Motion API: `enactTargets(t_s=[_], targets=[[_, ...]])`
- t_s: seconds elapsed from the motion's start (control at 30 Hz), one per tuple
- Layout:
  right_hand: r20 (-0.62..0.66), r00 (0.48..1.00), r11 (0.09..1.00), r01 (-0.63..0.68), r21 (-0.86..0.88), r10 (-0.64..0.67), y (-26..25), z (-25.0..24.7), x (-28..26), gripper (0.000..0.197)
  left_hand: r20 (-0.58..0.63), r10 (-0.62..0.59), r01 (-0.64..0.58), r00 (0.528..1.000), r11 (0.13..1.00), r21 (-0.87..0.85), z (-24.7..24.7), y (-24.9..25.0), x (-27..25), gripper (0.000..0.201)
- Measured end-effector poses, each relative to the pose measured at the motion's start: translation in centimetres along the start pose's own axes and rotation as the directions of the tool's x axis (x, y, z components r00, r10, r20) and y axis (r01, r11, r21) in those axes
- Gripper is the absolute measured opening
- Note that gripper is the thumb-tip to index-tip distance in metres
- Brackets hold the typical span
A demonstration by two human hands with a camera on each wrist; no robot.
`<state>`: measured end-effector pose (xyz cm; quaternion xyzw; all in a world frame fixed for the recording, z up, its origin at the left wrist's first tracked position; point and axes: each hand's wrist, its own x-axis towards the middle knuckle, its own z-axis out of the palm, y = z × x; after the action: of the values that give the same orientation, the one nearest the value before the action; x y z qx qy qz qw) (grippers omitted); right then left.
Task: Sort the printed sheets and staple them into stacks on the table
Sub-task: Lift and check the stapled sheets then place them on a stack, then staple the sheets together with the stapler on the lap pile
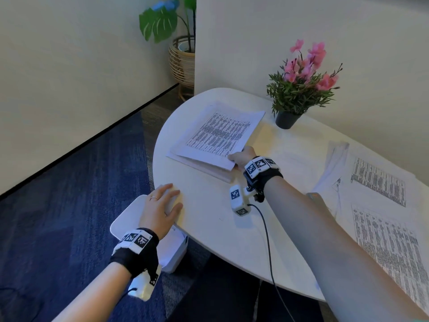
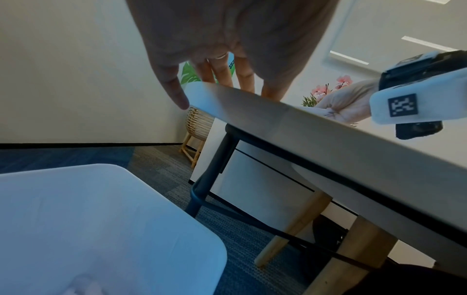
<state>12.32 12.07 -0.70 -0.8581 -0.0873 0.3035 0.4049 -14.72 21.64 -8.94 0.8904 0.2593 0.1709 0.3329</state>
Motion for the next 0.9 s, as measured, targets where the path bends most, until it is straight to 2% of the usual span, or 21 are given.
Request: enactTargets(t_s=[0.03, 0.17, 0.27, 0.37, 0.5, 0.57, 0.63, 0.73, 0.83, 0.9], targets=[[0.008, 1.000, 1.000, 0.004, -0.023, -0.004, -0.2, 0.1, 0.0, 0.032, 0.000, -0.006, 0.006, 1.000, 1.000, -0.006, 0.1, -0.1, 0.0, 0.058], [0.006, 1.000, 0.996, -0.021, -0.090, 0.022, -0.1, 0.0, -0.1, 0.022, -0.008, -0.020, 0.020, 1.000, 1.000, -0.024, 0.4, -0.5, 0.0, 0.058], [0.001, 0.998, 0.980, -0.068, -0.185, 0.069, 0.4, 0.5, -0.4, 0.034, -0.020, -0.019, 0.018, 1.000, 0.999, -0.027, 0.4, -0.6, 0.0, 0.057], [-0.059, 0.997, 0.970, -0.054, -0.237, 0.041, 0.8, 0.4, -1.1, 0.037, -0.010, -0.022, 0.022, 1.000, 0.999, -0.030, 0.5, -0.6, 0.0, 0.057], [-0.106, 0.994, 0.955, -0.019, -0.296, -0.013, 1.0, -2.3, -4.7, 0.017, -0.015, -0.020, 0.020, 1.000, 1.000, -0.024, 0.7, -0.6, 0.1, 0.032], [-0.130, 0.988, 0.966, 0.041, -0.255, -0.077, 1.9, -4.4, -6.9, 0.038, -0.019, -0.019, 0.019, 1.000, 1.000, 0.010, 0.9, -0.6, 0.0, 0.030], [-0.149, 0.983, 0.988, 0.088, -0.126, -0.107, 3.7, -6.9, -9.3, 0.039, -0.027, -0.001, 0.003, 1.000, 0.998, 0.057, 1.0, -0.4, -0.3, 0.029], [-0.216, 0.970, 0.993, 0.118, 0.020, -0.111, 7.8, -11.2, -13.4, 0.030, -0.025, 0.060, -0.058, 0.998, 0.994, 0.088, 1.4, 0.3, -1.1, 0.026], [-0.366, 0.928, 0.996, 0.085, 0.024, -0.070, 13.3, -15.5, -17.3, 0.024, -0.009, 0.116, -0.114, 0.993, 0.986, 0.119, 2.3, 1.0, -2.5, 0.026], [-0.456, 0.890, 1.000, 0.003, -0.011, -0.008, 17.4, -18.3, -19.3, 0.026, -0.014, 0.107, -0.103, 0.994, 0.980, 0.168, 2.8, 1.4, -3.4, 0.026]])
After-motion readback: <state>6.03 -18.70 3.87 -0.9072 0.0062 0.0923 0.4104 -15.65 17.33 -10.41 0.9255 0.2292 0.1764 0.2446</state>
